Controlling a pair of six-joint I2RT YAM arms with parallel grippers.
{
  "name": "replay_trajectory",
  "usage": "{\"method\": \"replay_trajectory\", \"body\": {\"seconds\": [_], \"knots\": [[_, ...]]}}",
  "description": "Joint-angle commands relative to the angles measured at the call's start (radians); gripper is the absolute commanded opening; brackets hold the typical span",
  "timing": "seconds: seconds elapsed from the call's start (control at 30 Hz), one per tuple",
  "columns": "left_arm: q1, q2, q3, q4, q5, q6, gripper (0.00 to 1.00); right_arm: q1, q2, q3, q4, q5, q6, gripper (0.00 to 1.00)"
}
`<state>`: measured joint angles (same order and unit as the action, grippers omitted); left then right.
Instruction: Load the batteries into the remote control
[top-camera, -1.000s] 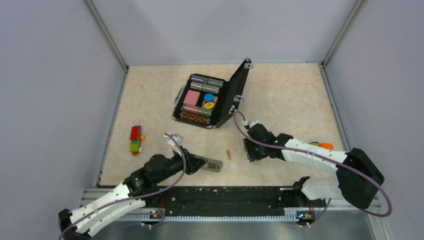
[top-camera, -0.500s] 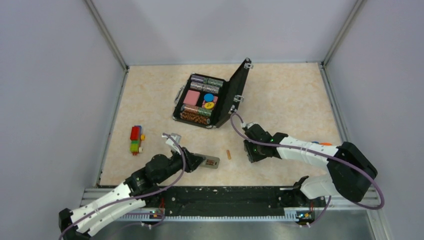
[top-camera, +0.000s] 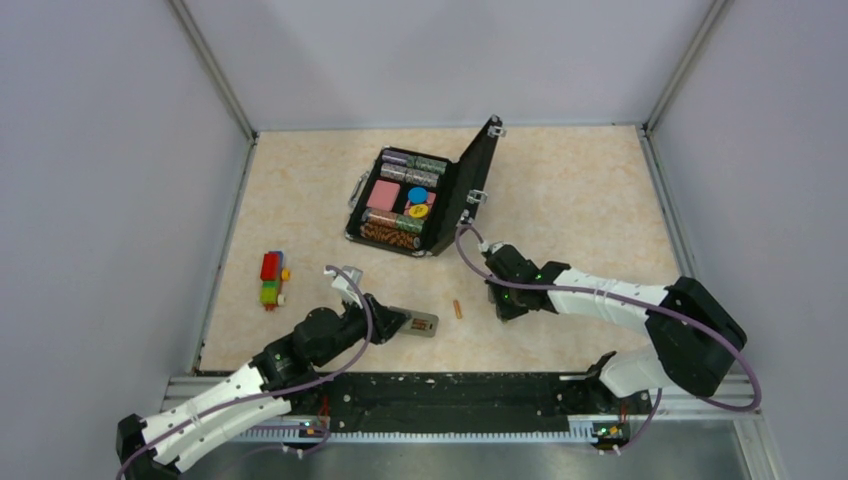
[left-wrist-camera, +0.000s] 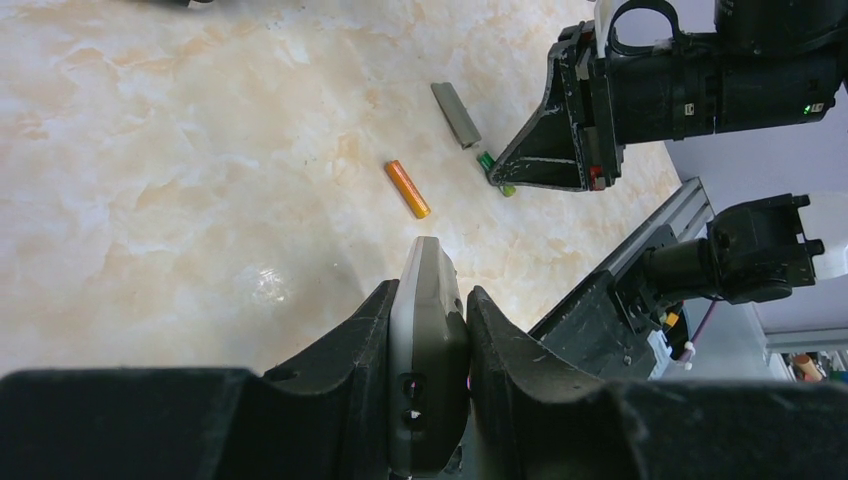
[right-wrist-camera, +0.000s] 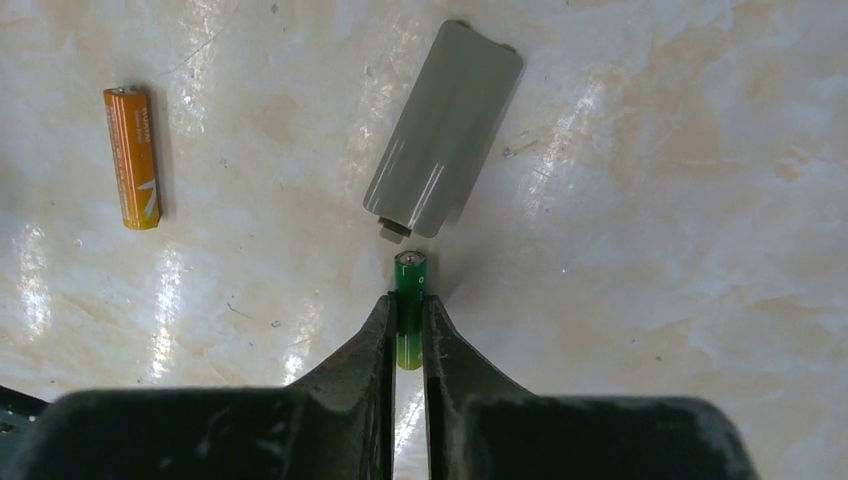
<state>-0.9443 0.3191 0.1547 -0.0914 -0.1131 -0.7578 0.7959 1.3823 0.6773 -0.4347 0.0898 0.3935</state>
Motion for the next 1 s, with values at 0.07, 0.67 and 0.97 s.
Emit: {"method": "replay_trajectory", "body": {"seconds": [0.07,0.67,0.97], "knots": [[-0.002,0.011,-0.01,0.074,-0.016,-0.017,0.0,-0.006,-0.058,0.013,-0.019,0.041,0.195,0.0],[-0.002,0.062,-0.02,0.185,0.009,0.004,0.0,-0.124,-0.377,-0.196,-0.033,0.04,0.746,0.0],[-0.002,0.102,-0.016,0.204,0.008,-0.008,0.0,-0.192,-0.4,-0.291,-0.068,0.059,0.958,0.0]]}}
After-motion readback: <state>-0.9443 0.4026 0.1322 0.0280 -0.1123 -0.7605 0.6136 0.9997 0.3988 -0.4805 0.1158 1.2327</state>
